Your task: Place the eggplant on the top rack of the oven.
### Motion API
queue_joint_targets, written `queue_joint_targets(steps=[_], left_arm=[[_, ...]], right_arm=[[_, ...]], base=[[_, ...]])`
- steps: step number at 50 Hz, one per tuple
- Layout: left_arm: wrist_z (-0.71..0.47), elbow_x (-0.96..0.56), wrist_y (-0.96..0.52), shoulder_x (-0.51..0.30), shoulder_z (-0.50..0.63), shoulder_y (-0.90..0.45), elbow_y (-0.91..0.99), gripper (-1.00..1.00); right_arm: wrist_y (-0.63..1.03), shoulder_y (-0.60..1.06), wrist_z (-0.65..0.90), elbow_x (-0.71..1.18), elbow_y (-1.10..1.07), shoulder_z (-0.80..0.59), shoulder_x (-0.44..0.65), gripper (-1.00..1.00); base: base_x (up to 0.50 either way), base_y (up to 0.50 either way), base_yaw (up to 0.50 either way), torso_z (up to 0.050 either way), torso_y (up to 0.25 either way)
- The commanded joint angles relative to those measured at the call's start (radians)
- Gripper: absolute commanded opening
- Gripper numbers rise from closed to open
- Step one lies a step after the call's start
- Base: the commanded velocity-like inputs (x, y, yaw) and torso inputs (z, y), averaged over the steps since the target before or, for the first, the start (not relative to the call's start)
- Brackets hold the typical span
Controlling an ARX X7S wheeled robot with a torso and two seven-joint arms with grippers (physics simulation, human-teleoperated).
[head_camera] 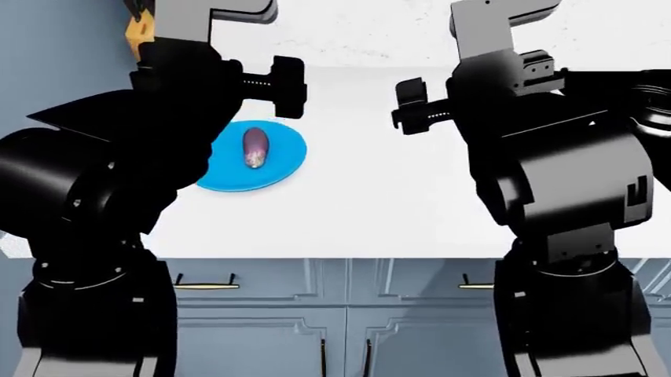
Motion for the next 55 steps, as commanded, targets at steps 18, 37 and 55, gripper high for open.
queue_joint_targets(steps=[18,37,55], left_arm=[[-0.032,-0.035,0.012,0.0,-0.009,0.01,-0.008,1.0],[-0.05,-0.058,0.023,-0.012,-0.021,0.026,-0.009,1.0],[-0.072,-0.077,0.022,-0.024,-0.037,0.043,-0.002,1.0]], right_arm=[[-0.009,-0.018,0.002,0.03,-0.012,0.01,0.011,1.0],[-0.014,-0.021,0.012,0.042,-0.001,0.006,0.011,1.0],[-0.028,-0.02,0.017,0.056,0.021,-0.003,0.007,1.0]], base=[[0.19,0.0,0.0,0.0,0.0],[0.19,0.0,0.0,0.0,0.0],[0.19,0.0,0.0,0.0,0.0]])
